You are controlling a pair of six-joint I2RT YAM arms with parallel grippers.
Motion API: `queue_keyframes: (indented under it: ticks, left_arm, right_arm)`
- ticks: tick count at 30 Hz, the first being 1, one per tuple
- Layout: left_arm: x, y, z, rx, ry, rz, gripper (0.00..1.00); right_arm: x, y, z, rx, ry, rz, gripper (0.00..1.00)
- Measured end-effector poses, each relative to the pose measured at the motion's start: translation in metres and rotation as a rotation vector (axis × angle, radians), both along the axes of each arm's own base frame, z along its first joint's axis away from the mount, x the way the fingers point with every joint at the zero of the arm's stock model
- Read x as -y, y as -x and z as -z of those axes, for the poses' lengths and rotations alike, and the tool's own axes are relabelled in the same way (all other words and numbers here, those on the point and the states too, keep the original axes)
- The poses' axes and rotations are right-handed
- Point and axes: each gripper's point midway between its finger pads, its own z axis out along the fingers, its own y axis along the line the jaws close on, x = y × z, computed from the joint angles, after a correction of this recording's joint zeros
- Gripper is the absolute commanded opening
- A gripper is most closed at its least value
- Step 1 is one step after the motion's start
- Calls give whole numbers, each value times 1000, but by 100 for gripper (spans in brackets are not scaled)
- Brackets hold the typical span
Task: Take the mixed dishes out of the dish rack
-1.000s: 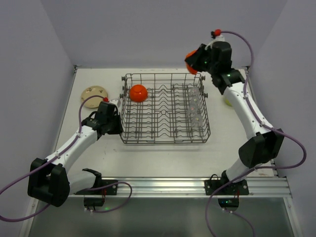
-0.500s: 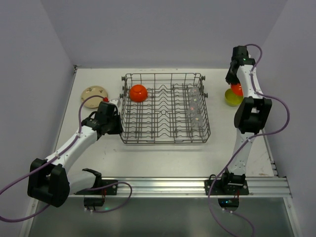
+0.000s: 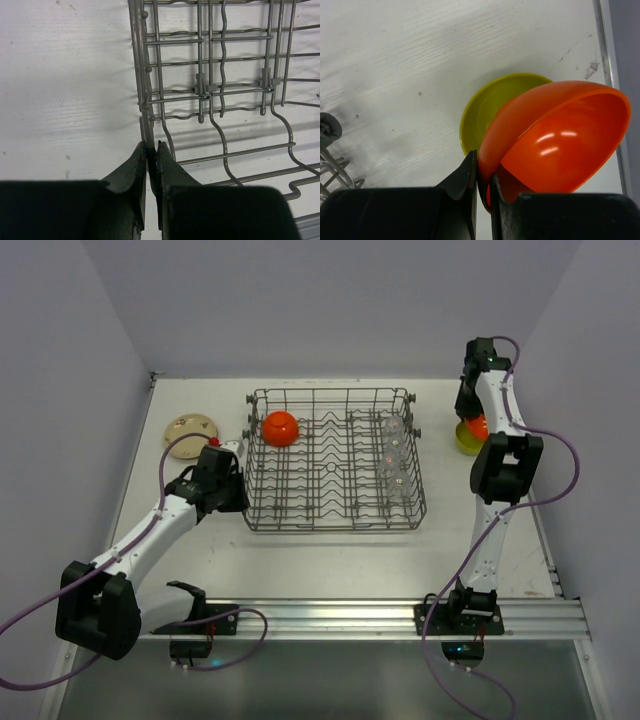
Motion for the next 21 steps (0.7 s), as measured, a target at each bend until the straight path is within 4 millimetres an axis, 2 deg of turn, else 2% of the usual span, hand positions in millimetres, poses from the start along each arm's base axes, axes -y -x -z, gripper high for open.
queue_keyframes:
  ticks: [6,9,11,15,21]
  left_arm:
    - [0,0,0,0,-1,-1,0]
    - [-1,0,0,1,-2,-2,0]
    - [-1,0,0,1,-3,-3,0]
    - [-1,0,0,1,-4,-4,0]
    - [-1,-1,0,2,-5,-7,0]
  right_arm:
    - [-6,13,21,-65,-32,-13,1]
    - [-7,13,24,-73,-35,-17,2]
    - [-7,13,26,-77,-34,-19,6]
    - [-8,13,28,-82,-33,-23,26]
    - [-12,11,30,-83,-30,-30,33]
